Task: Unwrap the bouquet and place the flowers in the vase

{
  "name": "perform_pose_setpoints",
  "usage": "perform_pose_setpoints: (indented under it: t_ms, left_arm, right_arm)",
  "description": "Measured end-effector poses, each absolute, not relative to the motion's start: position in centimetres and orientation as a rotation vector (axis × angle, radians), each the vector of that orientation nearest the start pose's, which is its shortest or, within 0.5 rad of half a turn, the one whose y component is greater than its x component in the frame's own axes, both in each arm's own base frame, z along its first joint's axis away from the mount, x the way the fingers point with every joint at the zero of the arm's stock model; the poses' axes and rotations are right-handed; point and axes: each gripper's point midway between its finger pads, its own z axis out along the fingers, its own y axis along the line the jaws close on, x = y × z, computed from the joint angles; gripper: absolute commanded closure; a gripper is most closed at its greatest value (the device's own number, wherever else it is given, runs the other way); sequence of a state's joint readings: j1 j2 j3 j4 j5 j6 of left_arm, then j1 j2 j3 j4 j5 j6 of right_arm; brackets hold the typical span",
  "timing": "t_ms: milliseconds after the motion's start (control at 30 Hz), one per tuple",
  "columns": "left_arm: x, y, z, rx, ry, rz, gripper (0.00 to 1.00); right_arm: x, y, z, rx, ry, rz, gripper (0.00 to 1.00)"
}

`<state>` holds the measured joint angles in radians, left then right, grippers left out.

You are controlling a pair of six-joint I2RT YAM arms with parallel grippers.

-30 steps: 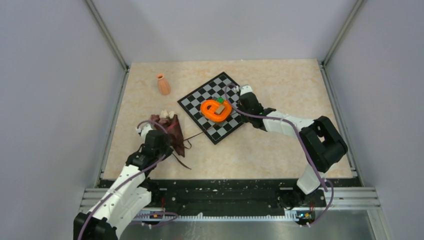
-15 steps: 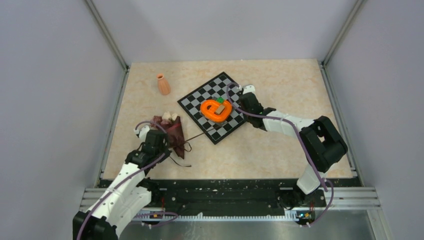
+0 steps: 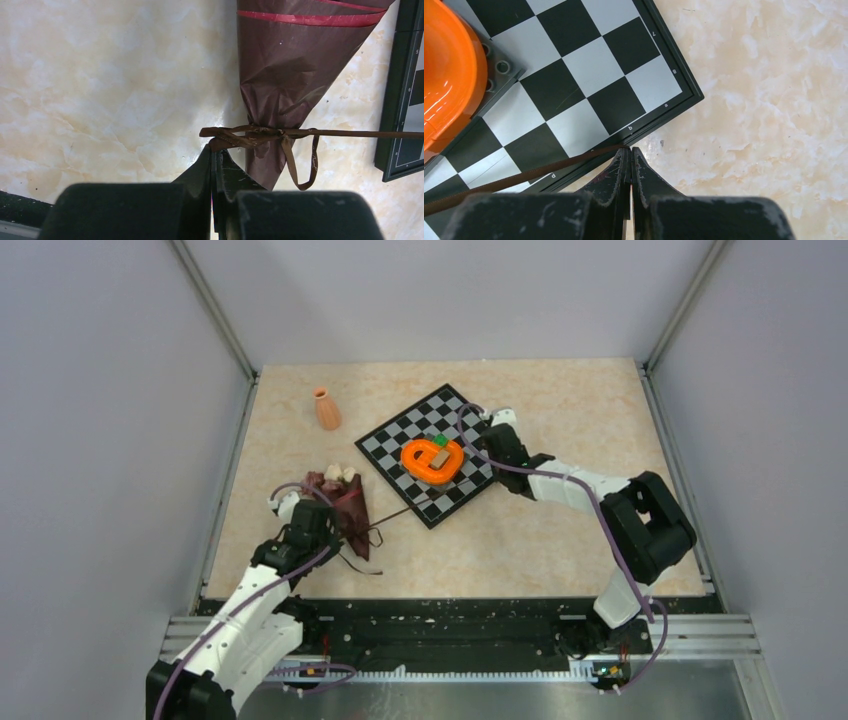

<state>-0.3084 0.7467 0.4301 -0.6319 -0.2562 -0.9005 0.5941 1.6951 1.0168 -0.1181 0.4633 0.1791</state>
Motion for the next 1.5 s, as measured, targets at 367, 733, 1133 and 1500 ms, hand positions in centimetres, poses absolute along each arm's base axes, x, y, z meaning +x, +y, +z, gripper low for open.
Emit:
perform_pose_setpoints:
  t_ms: [367, 733, 1133, 1500]
  left_arm:
    - [19.5, -4.9, 4.5, -0.848, 2.369, -0.179, 1.00]
    - [19.9, -5.7, 3.9, -0.838, 2.414, -0.213, 1.00]
    - [21.0, -5.6, 3.9, -0.856, 2.436, -0.271, 1.00]
    - [21.9, -4.7, 4.2, -0.881, 2.448, -0.347, 1.00]
  right_arm:
    - [39.1, 15.7, 7.3, -0.211, 2.256, -0.183, 1.00]
    - [40.0, 12.9, 7.4, -0.130, 2.257, -0.245, 1.00]
    - [40.9, 9.4, 7.5, -0.033, 2.259, -0.306, 1.00]
    - [41.2, 7.5, 6.0, -0.011, 2.293, -0.362, 1.00]
